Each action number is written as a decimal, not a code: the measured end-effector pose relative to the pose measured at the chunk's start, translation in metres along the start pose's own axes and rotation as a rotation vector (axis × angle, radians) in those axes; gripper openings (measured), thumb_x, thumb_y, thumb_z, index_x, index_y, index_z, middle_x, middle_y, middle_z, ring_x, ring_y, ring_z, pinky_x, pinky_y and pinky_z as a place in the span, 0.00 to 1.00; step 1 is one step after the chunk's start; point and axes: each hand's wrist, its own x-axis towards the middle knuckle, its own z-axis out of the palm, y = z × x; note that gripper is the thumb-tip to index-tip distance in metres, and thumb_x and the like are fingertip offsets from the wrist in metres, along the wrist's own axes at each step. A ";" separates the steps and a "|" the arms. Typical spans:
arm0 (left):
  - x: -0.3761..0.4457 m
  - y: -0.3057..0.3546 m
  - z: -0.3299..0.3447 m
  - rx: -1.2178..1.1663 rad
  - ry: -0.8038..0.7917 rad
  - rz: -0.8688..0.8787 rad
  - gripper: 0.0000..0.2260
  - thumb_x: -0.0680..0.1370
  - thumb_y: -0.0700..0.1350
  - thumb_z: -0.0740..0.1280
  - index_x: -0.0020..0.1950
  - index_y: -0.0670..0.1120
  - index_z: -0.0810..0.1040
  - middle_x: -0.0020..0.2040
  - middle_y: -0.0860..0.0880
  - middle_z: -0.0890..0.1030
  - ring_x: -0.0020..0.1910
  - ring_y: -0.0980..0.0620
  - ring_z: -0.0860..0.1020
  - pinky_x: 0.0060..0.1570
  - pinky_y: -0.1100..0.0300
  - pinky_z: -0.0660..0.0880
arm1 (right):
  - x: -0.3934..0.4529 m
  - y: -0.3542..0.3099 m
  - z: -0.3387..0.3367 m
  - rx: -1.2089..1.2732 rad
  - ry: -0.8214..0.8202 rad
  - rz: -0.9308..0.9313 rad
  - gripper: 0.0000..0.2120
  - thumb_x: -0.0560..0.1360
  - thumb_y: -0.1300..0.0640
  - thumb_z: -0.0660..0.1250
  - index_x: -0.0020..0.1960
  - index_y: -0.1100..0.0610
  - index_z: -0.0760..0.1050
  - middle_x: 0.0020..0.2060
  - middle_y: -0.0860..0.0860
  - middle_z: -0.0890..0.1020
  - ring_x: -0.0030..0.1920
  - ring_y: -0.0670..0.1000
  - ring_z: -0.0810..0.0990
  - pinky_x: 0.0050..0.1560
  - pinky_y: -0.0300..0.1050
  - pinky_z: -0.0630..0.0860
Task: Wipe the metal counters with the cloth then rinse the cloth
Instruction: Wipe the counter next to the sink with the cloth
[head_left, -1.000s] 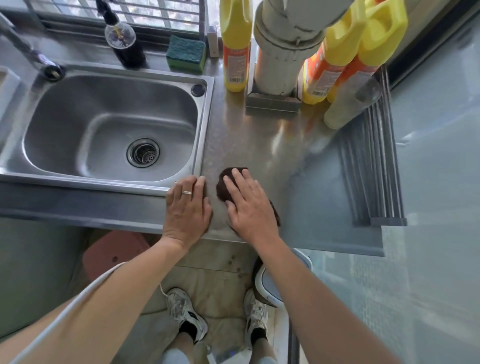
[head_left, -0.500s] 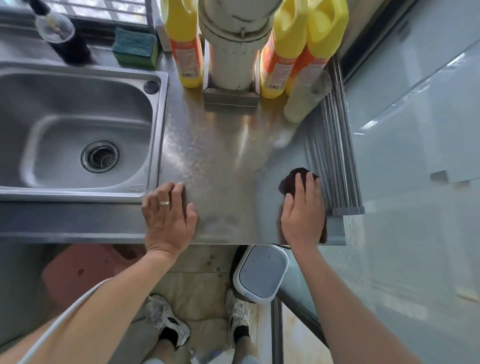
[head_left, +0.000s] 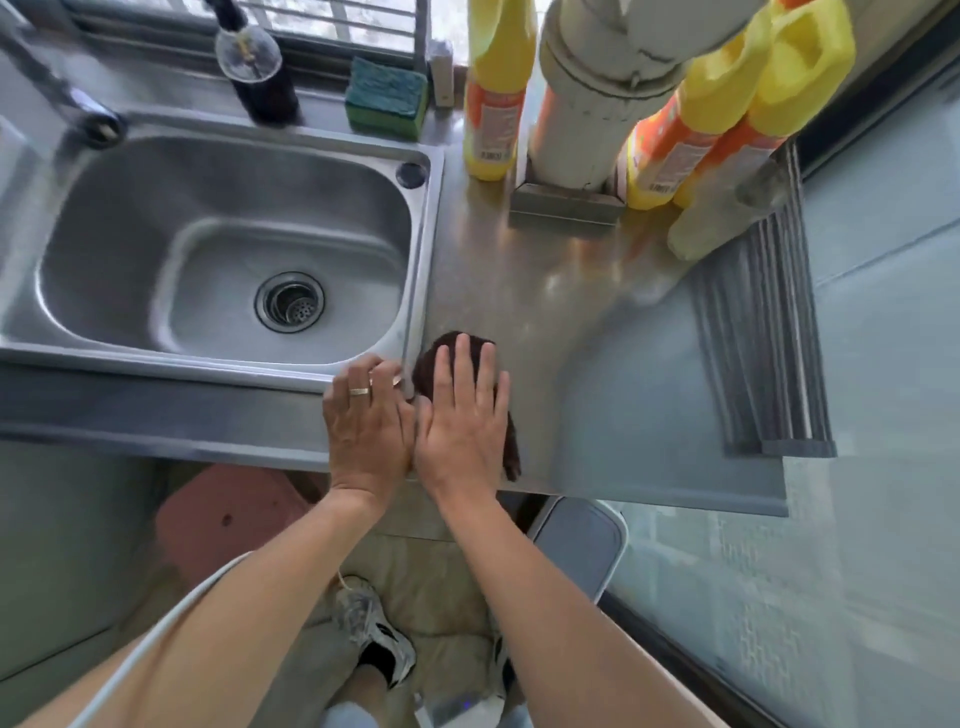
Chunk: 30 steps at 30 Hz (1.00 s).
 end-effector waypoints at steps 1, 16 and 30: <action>0.004 -0.016 -0.004 0.037 -0.017 0.011 0.14 0.76 0.44 0.58 0.59 0.43 0.76 0.61 0.41 0.75 0.61 0.40 0.71 0.63 0.46 0.66 | 0.007 -0.009 0.003 0.014 -0.010 -0.014 0.30 0.84 0.48 0.55 0.83 0.56 0.54 0.84 0.53 0.50 0.83 0.57 0.43 0.81 0.60 0.47; 0.007 -0.039 -0.005 0.200 -0.094 0.233 0.16 0.81 0.49 0.57 0.60 0.41 0.76 0.59 0.41 0.76 0.58 0.41 0.70 0.62 0.46 0.67 | 0.132 -0.008 -0.009 0.003 -0.220 0.035 0.38 0.82 0.33 0.44 0.84 0.55 0.47 0.83 0.51 0.41 0.82 0.54 0.34 0.80 0.60 0.35; -0.003 -0.007 -0.008 0.096 -0.128 0.100 0.19 0.75 0.46 0.56 0.61 0.41 0.77 0.58 0.43 0.79 0.57 0.42 0.75 0.62 0.46 0.67 | 0.002 0.005 -0.020 0.079 -0.229 -0.108 0.29 0.85 0.46 0.47 0.84 0.51 0.46 0.83 0.47 0.42 0.82 0.51 0.37 0.79 0.59 0.39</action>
